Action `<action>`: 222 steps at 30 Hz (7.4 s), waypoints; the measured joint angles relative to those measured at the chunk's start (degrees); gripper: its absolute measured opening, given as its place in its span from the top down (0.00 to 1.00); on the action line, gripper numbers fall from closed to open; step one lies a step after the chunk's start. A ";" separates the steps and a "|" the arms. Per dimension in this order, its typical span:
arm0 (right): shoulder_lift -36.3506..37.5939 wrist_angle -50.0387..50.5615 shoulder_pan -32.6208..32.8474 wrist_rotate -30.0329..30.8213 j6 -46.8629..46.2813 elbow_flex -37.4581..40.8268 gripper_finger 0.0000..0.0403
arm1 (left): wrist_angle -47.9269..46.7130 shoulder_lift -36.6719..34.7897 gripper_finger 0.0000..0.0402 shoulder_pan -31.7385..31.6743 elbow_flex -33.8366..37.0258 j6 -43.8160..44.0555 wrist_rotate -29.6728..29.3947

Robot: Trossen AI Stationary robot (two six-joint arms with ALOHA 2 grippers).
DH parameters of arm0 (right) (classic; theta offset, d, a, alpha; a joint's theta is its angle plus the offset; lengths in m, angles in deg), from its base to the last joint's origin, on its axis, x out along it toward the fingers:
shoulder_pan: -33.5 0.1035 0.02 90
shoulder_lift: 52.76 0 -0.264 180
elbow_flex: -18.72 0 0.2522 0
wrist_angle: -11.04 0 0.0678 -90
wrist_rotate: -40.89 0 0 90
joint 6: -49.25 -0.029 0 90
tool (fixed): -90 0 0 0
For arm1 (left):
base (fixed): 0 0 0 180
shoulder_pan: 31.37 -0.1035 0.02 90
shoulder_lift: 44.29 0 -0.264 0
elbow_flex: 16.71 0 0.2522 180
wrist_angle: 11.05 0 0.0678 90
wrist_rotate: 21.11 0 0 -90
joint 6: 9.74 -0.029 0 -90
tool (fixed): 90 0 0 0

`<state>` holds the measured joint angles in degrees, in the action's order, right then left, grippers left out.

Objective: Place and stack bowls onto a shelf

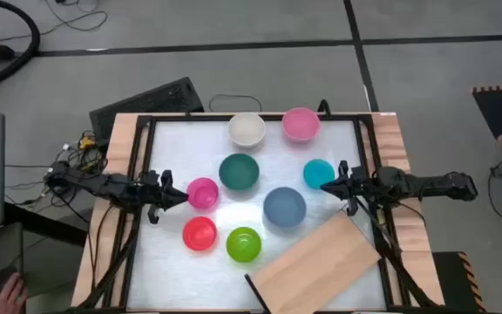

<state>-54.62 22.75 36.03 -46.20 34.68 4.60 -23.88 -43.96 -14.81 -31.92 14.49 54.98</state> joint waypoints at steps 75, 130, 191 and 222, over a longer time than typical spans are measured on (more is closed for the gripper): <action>0.00 -0.55 0.11 0.03 3.80 -0.01 0.91 | 1.04 -0.01 0.89 0.01 0.02 36.30 -10.80; -75.92 51.52 -30.22 10.48 19.73 -74.35 0.42 | 20.58 0.03 0.81 0.02 -3.28 25.82 -40.25; -62.83 59.74 3.24 -10.32 14.65 -74.39 0.93 | 11.70 0.05 0.77 0.01 -3.28 28.89 -37.89; -100.99 73.38 47.06 6.21 20.81 -96.05 0.93 | 3.17 0.03 0.77 0.02 -3.28 30.70 -36.54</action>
<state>-155.62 96.13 83.09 -39.99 55.48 -91.45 -20.71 -43.92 -14.79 -35.20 45.19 18.44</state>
